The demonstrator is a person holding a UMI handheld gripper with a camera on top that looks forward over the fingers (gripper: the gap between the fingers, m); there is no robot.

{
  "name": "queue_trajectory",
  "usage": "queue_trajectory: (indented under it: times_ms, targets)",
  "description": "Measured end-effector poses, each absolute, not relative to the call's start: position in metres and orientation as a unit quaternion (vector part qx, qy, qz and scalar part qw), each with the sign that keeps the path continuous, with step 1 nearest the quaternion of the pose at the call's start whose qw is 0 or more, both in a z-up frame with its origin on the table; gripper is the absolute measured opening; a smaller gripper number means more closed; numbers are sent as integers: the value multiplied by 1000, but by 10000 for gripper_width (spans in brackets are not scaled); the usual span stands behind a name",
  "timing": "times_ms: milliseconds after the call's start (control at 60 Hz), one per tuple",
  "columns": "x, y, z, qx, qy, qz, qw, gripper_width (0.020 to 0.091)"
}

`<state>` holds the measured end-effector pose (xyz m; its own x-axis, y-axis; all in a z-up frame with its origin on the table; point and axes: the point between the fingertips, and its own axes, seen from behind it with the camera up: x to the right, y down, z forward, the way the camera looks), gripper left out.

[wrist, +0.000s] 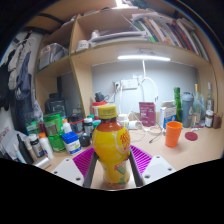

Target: Pour water

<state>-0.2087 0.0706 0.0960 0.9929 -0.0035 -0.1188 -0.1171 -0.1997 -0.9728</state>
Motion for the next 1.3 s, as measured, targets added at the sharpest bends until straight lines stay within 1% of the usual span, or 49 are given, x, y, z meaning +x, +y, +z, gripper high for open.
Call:
queue_trajectory:
  times_ms: [133,150,250,433,533,600,667,733,783,900,1033,1150,1300]
  targets:
    - [-218,81,98,-767,1,42,640,522]
    - [-219,82,99,-767,-2,43,641,498]
    - [-225,85,98,-761,-21,55,646,456]
    - [-231,90,101,-758,-53,90,644,455]
    - [-217,105,123,-743,-42,129,655,457]
    - [-193,119,148,-727,-10,161,667,458]
    - [-167,134,172,-710,51,226,665,456]
    - [-137,148,180,-692,135,316,635,456]
    - [-118,157,183,-670,203,392,597,456]
    - [-81,179,171,-601,343,530,489,455]
    - [-62,182,153,-534,432,606,401,454]
    - [-48,182,162,-438,494,678,323,455]
    - [-39,180,175,-354,534,725,251,452]
